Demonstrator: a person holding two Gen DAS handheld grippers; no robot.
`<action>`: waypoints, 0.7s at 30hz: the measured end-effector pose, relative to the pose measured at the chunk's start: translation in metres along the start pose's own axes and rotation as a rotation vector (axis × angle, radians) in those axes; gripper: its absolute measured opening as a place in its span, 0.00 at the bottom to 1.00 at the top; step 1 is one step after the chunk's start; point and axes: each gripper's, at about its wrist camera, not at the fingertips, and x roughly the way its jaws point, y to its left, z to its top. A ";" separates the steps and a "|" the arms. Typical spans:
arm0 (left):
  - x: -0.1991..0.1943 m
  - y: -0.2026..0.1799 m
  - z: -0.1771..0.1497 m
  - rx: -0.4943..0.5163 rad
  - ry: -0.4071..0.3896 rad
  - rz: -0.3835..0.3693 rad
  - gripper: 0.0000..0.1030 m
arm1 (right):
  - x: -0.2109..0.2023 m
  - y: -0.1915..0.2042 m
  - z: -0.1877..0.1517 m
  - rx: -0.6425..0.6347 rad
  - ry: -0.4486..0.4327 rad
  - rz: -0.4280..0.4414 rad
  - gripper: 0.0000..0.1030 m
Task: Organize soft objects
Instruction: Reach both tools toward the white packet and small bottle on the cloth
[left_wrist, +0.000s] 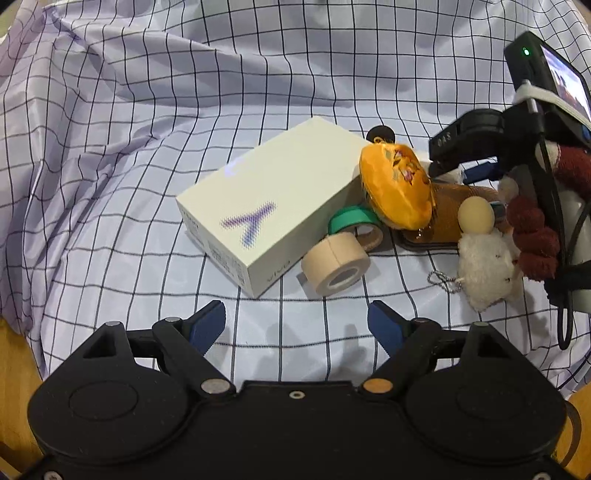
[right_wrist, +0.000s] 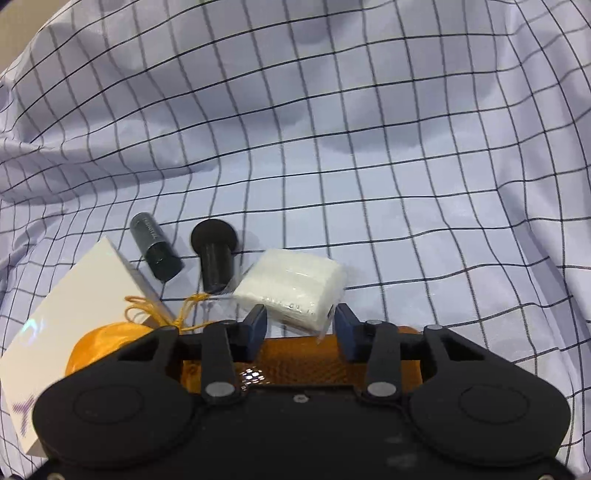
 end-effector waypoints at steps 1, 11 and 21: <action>0.000 0.000 0.001 0.003 -0.002 0.002 0.78 | 0.000 -0.003 0.001 0.005 -0.002 -0.004 0.39; -0.002 0.000 0.008 0.019 -0.010 -0.005 0.79 | -0.002 -0.027 0.011 0.083 -0.045 -0.053 0.55; -0.001 0.015 0.069 0.056 -0.071 0.009 0.79 | -0.010 -0.021 0.012 0.050 -0.056 -0.015 0.59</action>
